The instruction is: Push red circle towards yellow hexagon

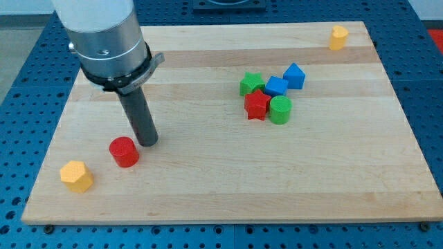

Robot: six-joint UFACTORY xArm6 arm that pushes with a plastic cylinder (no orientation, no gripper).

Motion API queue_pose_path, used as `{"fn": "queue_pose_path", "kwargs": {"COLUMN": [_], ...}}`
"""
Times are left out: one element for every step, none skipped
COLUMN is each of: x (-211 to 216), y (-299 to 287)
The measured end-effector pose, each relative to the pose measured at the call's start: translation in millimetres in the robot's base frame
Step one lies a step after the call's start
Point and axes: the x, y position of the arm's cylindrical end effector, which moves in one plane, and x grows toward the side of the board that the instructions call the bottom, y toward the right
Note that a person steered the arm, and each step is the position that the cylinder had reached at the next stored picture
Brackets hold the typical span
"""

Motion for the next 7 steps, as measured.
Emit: {"fn": "queue_pose_path", "kwargs": {"x": [7, 24, 26, 26, 26, 26, 25], "y": [3, 3, 0, -7, -11, -5, 40]}}
